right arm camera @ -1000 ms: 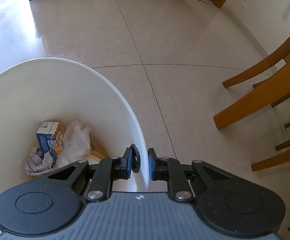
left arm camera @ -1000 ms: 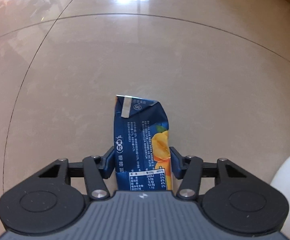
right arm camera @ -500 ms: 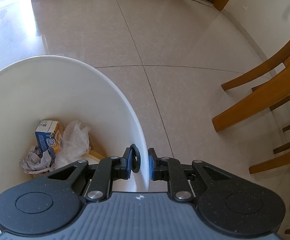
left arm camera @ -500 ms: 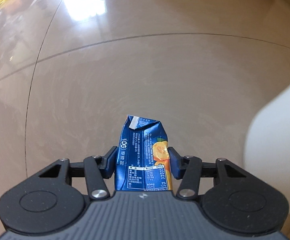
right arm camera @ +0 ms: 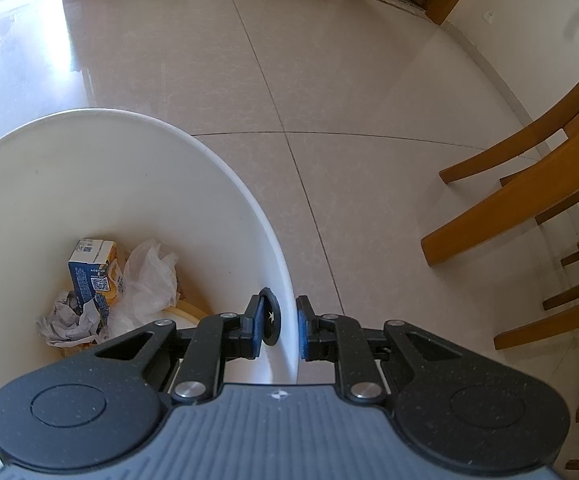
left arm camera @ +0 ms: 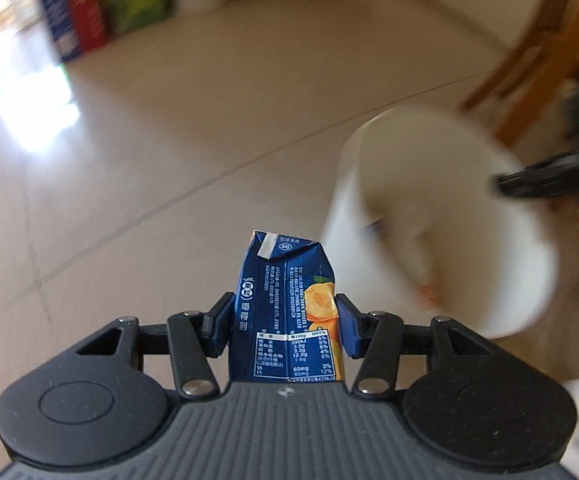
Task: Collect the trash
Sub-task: 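Carry the juice carton over the wastebasket and open the left gripper, then lower the wastebasket to the floor and release it from the right gripper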
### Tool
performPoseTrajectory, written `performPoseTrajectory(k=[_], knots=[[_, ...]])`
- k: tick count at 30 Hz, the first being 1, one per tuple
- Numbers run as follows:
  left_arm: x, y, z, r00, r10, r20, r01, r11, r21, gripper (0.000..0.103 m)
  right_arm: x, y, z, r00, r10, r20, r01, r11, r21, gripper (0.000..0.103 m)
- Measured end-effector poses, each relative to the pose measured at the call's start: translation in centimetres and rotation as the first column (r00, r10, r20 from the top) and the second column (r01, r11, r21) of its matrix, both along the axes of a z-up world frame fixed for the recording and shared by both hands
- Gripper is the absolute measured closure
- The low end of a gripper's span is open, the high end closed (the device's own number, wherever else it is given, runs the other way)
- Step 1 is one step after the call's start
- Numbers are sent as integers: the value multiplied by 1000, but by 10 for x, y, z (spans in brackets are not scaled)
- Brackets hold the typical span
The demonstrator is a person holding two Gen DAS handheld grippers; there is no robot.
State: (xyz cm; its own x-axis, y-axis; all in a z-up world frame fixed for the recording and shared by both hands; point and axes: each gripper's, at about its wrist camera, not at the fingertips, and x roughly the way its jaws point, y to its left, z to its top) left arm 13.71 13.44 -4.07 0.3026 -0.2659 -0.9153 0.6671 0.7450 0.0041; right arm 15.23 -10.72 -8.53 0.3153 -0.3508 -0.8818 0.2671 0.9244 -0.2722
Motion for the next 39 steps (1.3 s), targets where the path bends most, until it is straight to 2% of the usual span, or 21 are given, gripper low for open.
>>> performPoseTrajectory(k=[3, 6, 10, 12, 13, 14, 15, 19, 23, 27, 37, 39], knots=[[-14, -27, 27, 996, -86, 17, 87, 994, -63, 51, 0, -1, 0, 1000, -4, 0, 4, 1000, 2, 83], [-16, -51, 29, 990, -139, 23, 141, 985, -103, 51, 0, -1, 0, 1000, -8, 0, 8, 1000, 4, 83], [-21, -74, -1, 985, -169, -22, 166, 979, -120, 50, 0, -3, 1, 1000, -10, 1, 10, 1000, 11, 83], [-18, -84, -5, 982, -184, -39, 178, 976, -121, 35, 0, -4, 1, 1000, -9, 2, 9, 1000, 12, 83], [-20, -87, -8, 982, -185, -31, 180, 976, -120, 19, 0, -4, 2, 1000, -10, 3, 10, 1000, 16, 83], [-19, -87, -7, 985, -175, -5, 173, 978, -119, 9, 0, -5, 2, 1000, -11, 3, 10, 1000, 18, 83], [-22, -86, -7, 986, -163, 31, 165, 980, -113, 8, 0, -5, 2, 1000, -11, 4, 11, 1000, 22, 83], [-20, -86, 4, 988, -135, 71, 141, 986, -87, 8, -1, -5, 2, 1000, -6, 7, 6, 1000, 28, 82], [-19, -80, 1, 989, -113, 100, 118, 992, -48, 6, -1, -8, 3, 1000, -9, 7, 9, 999, 37, 82], [-24, -75, -2, 981, -101, 165, 103, 995, -6, 5, -2, -11, 4, 1000, -14, 8, 14, 999, 49, 82], [-33, -51, -14, 969, 35, 245, -33, 999, -14, 3, -3, -11, 5, 1000, -10, 9, 10, 999, 52, 82], [-36, -48, -16, 965, 59, 256, -55, 998, -20, 2, -5, -10, 5, 1000, 0, 10, 0, 999, 53, 79]])
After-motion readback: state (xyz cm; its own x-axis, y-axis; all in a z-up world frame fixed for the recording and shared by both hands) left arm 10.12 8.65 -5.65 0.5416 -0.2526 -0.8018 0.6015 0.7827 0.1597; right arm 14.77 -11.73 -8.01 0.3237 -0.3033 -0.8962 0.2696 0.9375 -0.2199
